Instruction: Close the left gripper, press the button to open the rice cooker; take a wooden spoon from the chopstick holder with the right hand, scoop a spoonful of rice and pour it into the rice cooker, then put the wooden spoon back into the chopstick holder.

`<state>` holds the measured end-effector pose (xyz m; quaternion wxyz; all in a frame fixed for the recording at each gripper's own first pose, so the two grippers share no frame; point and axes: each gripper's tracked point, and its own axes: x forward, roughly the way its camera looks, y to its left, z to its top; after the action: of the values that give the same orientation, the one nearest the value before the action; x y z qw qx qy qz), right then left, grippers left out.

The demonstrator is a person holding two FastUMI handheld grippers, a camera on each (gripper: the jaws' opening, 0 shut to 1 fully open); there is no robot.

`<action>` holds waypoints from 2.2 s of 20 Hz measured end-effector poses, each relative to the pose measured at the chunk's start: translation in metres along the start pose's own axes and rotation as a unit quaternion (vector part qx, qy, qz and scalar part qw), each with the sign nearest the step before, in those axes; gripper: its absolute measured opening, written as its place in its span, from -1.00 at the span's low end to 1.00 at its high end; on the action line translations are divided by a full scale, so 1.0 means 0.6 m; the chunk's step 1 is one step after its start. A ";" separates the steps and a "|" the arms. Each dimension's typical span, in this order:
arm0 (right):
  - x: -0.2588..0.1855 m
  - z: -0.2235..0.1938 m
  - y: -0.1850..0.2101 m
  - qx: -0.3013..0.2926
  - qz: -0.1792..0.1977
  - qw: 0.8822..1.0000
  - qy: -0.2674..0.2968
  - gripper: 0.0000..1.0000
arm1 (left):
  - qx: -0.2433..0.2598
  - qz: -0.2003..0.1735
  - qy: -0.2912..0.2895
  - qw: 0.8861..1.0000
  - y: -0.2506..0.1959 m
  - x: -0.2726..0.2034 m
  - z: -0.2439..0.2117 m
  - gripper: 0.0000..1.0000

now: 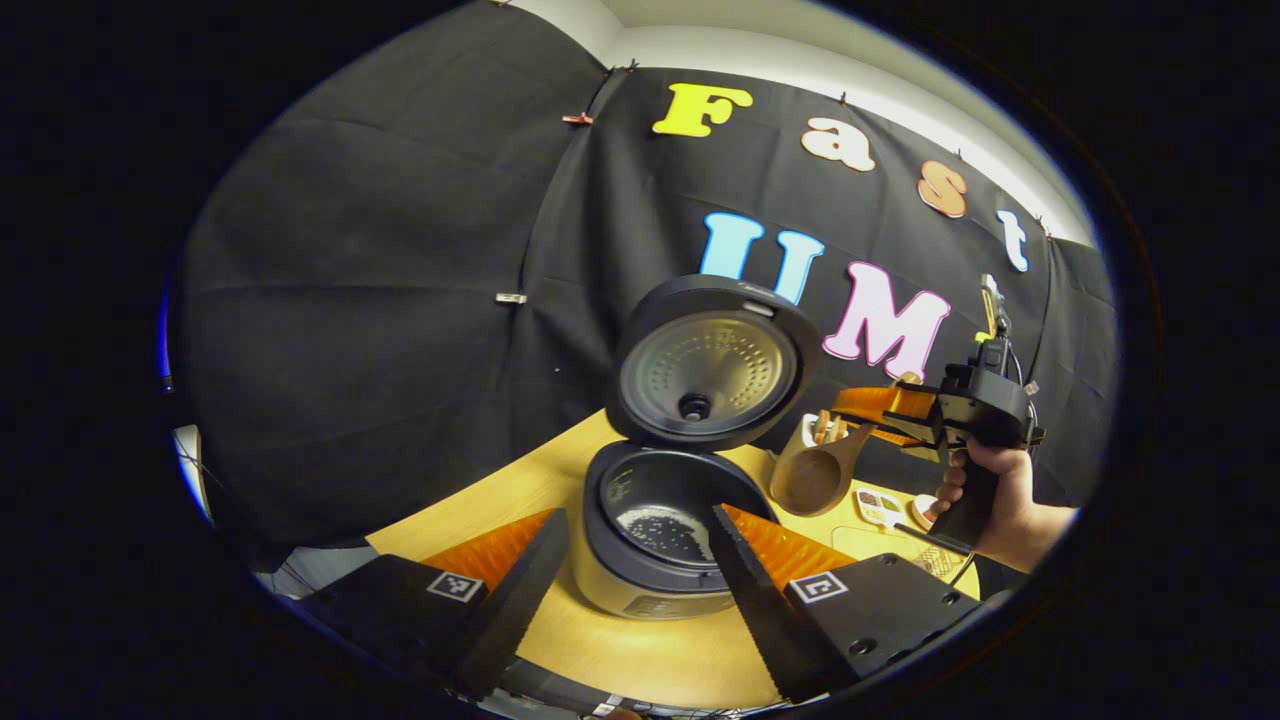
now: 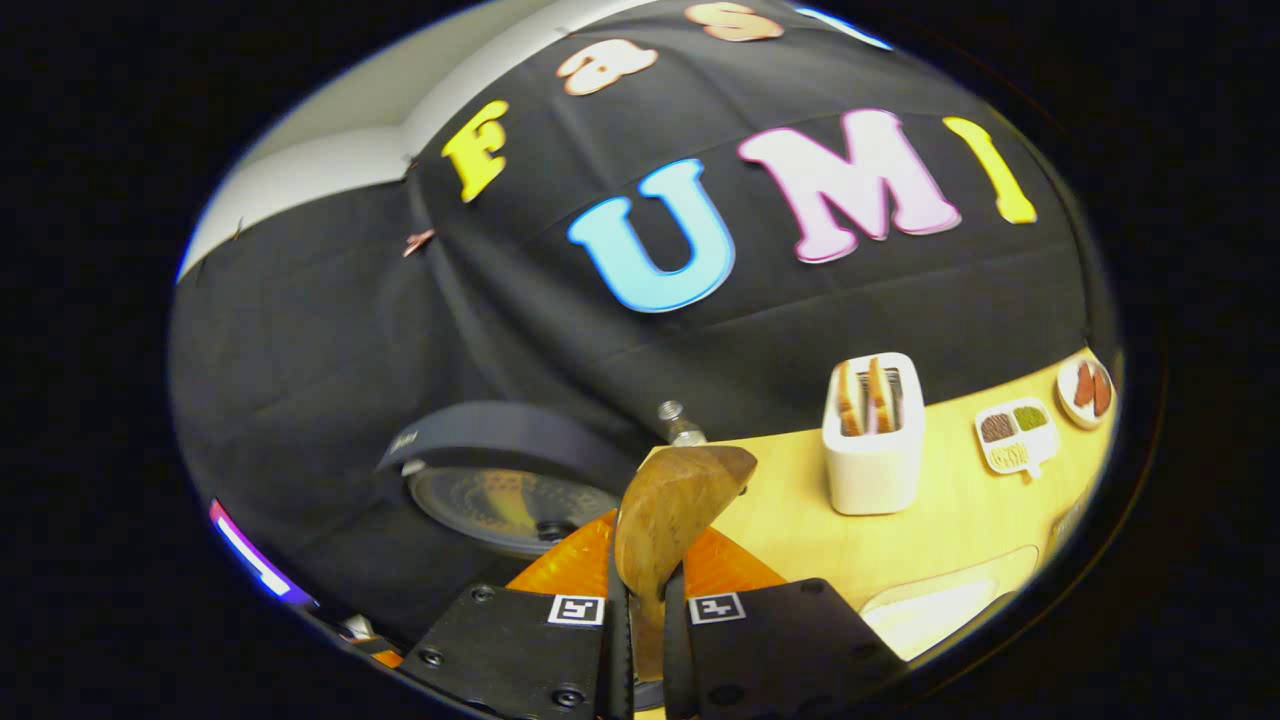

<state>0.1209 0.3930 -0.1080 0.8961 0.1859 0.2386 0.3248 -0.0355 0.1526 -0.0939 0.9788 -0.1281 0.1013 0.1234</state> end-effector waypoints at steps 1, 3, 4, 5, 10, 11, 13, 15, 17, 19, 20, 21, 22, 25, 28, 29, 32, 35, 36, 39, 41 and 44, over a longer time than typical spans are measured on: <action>-0.015 0.023 -0.033 0.016 -0.015 1.000 -0.010 -0.67 | 0.005 -0.006 -0.001 1.000 -0.015 0.003 0.002 0.90; -0.049 0.064 -0.098 0.029 -0.048 0.998 -0.031 -0.67 | 0.016 -0.006 -0.008 1.000 -0.038 0.006 0.011 0.91; -0.069 0.083 -0.129 0.040 -0.061 0.997 -0.040 -0.67 | 0.019 -0.008 -0.013 1.000 -0.052 0.008 0.018 0.91; -0.091 0.103 -0.157 0.049 -0.072 0.995 -0.053 -0.67 | 0.020 -0.013 -0.019 1.000 -0.070 0.009 0.023 0.91; -0.192 0.172 -0.325 0.098 -0.148 0.980 -0.093 -0.67 | 0.012 -0.017 -0.032 0.999 -0.132 0.023 0.039 0.91; -0.211 0.187 -0.357 0.111 -0.163 0.975 -0.104 -0.67 | 0.011 -0.015 -0.031 0.999 -0.142 0.027 0.039 0.91; -0.242 0.214 -0.426 0.123 -0.192 0.966 -0.124 -0.67 | 0.012 -0.009 -0.031 0.999 -0.158 0.032 0.041 0.91; -0.268 0.222 -0.489 0.132 -0.221 0.956 -0.137 -0.67 | 0.017 -0.002 -0.031 0.999 -0.170 0.033 0.045 0.91; -0.288 0.219 -0.548 0.141 -0.248 0.948 -0.141 -0.67 | 0.026 0.009 -0.030 0.999 -0.177 0.033 0.045 0.91; -0.303 0.207 -0.596 0.148 -0.270 0.941 -0.138 -0.67 | 0.032 0.020 -0.025 0.999 -0.185 0.035 0.041 0.91; -0.310 0.202 -0.618 0.151 -0.280 0.938 -0.137 -0.67 | 0.033 0.024 -0.023 0.999 -0.188 0.034 0.040 0.91; -0.318 0.197 -0.641 0.152 -0.290 0.935 -0.136 -0.67 | 0.034 0.028 -0.022 0.999 -0.193 0.033 0.039 0.91; -0.324 0.191 -0.664 0.154 -0.300 0.932 -0.134 -0.67 | 0.032 0.030 -0.022 0.999 -0.199 0.033 0.038 0.91; -0.332 0.162 -0.719 0.159 -0.323 0.925 -0.119 -0.67 | 0.002 0.039 -0.008 0.999 -0.217 0.037 0.017 0.90; -0.328 0.135 -0.756 0.164 -0.331 0.923 -0.104 -0.67 | -0.003 0.050 0.003 0.999 -0.234 0.035 0.003 0.91; -0.322 0.123 -0.765 0.164 -0.332 0.924 -0.096 -0.67 | 0.001 0.053 0.003 0.999 -0.239 0.034 0.004 0.91; -0.294 0.093 -0.783 0.157 -0.328 0.929 -0.073 -0.67 | -0.008 0.063 0.004 0.998 -0.247 0.037 0.003 0.90; -0.267 0.068 -0.799 0.140 -0.332 0.931 -0.055 -0.67 | -0.013 0.074 -0.005 0.997 -0.246 0.038 0.018 0.91; -0.261 0.058 -0.805 0.136 -0.334 0.931 -0.048 -0.67 | -0.011 0.078 -0.011 0.997 -0.242 0.038 0.029 0.91; -0.266 0.042 -0.809 0.130 -0.338 0.932 -0.026 -0.64 | -0.005 0.091 -0.041 0.995 -0.231 0.041 0.070 0.91; -0.259 0.041 -0.803 0.124 -0.332 0.935 -0.026 -0.61 | 0.005 0.097 -0.065 0.993 -0.223 0.041 0.097 0.91; -0.267 0.052 -0.791 0.108 -0.333 0.936 -0.032 -0.34 | 0.030 0.100 -0.095 0.990 -0.213 0.052 0.140 0.90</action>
<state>0.2642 -0.0616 -0.2653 0.9347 0.2013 0.2917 -0.0260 0.0424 0.0630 0.0073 0.9702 -0.0755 0.0238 0.2289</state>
